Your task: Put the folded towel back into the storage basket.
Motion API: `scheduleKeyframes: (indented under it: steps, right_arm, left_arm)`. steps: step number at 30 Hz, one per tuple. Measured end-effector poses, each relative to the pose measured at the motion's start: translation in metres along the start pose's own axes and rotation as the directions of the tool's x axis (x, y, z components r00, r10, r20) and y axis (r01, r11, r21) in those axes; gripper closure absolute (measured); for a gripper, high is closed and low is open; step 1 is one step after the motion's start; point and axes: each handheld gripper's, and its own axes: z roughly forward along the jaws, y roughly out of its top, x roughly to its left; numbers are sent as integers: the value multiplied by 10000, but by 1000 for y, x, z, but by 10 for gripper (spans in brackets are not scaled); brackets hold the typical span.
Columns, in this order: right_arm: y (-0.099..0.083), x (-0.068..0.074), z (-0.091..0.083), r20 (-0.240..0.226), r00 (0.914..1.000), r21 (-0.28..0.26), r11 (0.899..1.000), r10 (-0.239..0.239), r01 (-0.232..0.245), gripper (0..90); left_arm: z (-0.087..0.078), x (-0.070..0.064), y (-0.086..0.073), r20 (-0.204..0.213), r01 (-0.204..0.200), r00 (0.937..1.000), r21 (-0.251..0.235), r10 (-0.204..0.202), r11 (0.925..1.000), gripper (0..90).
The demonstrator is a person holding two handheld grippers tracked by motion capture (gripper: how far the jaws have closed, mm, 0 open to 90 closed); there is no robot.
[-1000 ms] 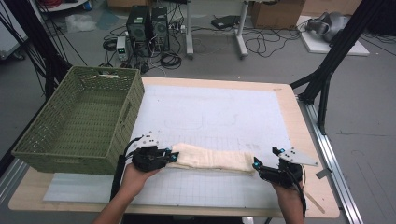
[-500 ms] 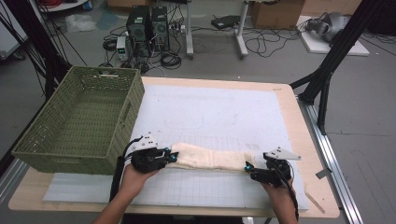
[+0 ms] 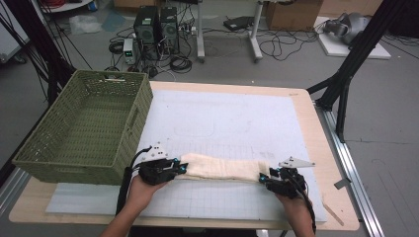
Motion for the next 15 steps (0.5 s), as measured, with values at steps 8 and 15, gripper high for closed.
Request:
scheduleKeyframes:
  steps: [8, 15]
  right_arm:
    - [3, 6, 0, -211, 9993, 168, 9994, -314, 318, 785]
    - [3, 2, -3, -548, 9983, -143, 9998, -175, 168, 807]
  left_arm:
    - [-1, 0, -4, -48, -107, 9999, -3, 107, 9999, 794]
    - [-6, -1, -4, -43, -315, 9995, -239, 314, 9992, 796]
